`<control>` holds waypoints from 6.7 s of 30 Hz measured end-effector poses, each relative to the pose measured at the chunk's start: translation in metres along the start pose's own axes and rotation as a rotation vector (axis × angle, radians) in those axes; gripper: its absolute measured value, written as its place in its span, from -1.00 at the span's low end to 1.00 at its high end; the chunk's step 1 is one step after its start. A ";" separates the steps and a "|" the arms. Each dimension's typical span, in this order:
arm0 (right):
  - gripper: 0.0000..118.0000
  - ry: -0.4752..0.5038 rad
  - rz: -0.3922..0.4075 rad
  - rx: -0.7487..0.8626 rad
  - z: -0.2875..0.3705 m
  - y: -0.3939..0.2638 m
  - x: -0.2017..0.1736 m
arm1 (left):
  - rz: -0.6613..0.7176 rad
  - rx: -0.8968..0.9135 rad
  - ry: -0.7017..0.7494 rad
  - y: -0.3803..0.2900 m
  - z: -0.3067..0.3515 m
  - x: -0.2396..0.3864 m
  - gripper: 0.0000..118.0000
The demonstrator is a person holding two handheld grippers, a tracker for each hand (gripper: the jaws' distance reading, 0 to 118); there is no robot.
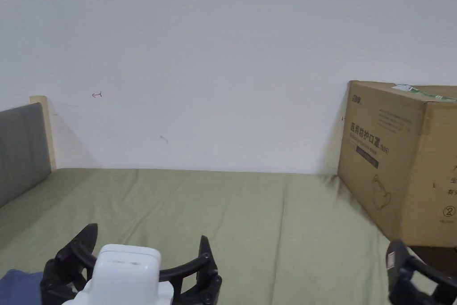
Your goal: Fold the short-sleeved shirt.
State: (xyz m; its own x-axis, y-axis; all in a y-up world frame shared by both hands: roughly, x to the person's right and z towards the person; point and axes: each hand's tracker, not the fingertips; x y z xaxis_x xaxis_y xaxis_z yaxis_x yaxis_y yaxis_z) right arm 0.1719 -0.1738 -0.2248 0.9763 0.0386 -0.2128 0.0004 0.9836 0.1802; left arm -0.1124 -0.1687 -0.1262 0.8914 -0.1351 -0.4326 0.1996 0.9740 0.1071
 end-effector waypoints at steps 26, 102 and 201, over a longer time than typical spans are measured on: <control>1.00 0.160 -0.046 -0.153 0.003 -0.014 -0.014 | 0.128 -0.103 -0.072 -0.009 -0.007 -0.003 1.00; -1.00 0.725 -0.114 -0.463 -0.062 -0.041 -0.155 | 0.200 -0.913 0.189 -0.106 -0.128 -0.303 -1.00; -1.00 0.221 -0.232 -0.276 -0.035 -0.041 0.019 | 0.401 -0.408 -0.208 -0.068 -0.050 -0.038 -1.00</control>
State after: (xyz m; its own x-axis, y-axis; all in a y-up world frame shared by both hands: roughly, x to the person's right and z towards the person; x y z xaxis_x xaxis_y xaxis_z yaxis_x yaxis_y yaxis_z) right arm 0.1828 -0.2070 -0.2701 0.8871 -0.1825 -0.4241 0.1278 0.9797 -0.1543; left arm -0.1800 -0.2210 -0.1624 0.9339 0.2640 -0.2410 -0.3034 0.9420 -0.1438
